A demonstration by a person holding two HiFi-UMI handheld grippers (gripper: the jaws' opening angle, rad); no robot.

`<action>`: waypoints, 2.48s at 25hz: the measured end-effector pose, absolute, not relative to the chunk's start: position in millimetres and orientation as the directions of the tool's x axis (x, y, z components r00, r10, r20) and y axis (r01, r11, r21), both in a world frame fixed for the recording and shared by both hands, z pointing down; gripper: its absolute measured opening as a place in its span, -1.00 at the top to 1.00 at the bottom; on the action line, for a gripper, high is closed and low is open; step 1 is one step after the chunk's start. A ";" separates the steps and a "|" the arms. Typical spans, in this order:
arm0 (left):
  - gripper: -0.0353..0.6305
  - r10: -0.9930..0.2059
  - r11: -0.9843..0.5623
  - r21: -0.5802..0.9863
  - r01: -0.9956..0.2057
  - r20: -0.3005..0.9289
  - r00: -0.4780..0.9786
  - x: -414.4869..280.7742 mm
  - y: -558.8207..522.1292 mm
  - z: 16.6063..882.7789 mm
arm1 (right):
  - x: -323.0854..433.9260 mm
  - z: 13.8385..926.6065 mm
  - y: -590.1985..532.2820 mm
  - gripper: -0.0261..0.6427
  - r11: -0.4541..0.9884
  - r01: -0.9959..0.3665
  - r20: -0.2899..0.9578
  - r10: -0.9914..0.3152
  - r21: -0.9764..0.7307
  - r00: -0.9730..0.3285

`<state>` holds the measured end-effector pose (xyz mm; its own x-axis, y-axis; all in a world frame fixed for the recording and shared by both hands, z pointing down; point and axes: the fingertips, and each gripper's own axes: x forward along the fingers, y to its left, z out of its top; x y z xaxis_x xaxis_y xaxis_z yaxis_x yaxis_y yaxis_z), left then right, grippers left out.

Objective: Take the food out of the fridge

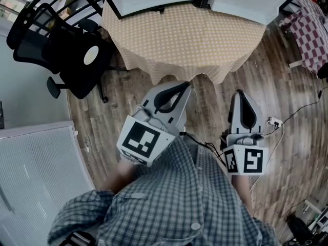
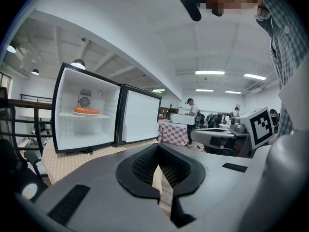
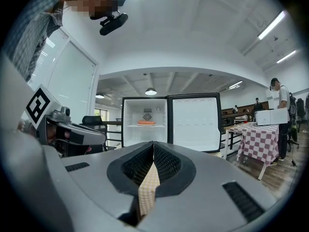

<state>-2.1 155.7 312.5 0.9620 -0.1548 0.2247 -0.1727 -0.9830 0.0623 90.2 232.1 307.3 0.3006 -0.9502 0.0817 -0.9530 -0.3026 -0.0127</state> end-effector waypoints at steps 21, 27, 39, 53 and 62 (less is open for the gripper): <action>0.88 -0.185 -0.971 0.100 -0.217 0.261 0.948 74.8 32.0 318.0 | 154.0 310.5 107.6 0.89 -0.245 -0.969 0.116 -0.964 -0.037 0.239; 0.88 -0.198 -0.968 0.102 -0.230 0.252 0.947 92.8 -4.7 313.2 | 167.9 305.4 63.9 0.89 -0.211 -0.977 0.114 -0.972 -0.029 0.207; 0.88 -0.262 -0.954 0.085 -0.286 0.222 0.939 99.4 -78.0 309.0 | 173.7 294.3 -14.0 0.89 -0.117 -0.993 0.074 -0.990 -0.001 0.116; 0.88 -0.444 -0.847 0.206 -0.490 0.233 0.865 81.5 -134.2 313.8 | 173.2 290.2 -79.3 0.89 0.046 -0.999 0.084 -0.995 -0.003 -0.046; 0.88 -0.511 -0.800 0.221 -0.558 0.236 0.827 102.7 -160.4 308.7 | 188.0 296.9 -124.1 0.89 0.178 -0.980 0.146 -0.971 -0.092 -0.190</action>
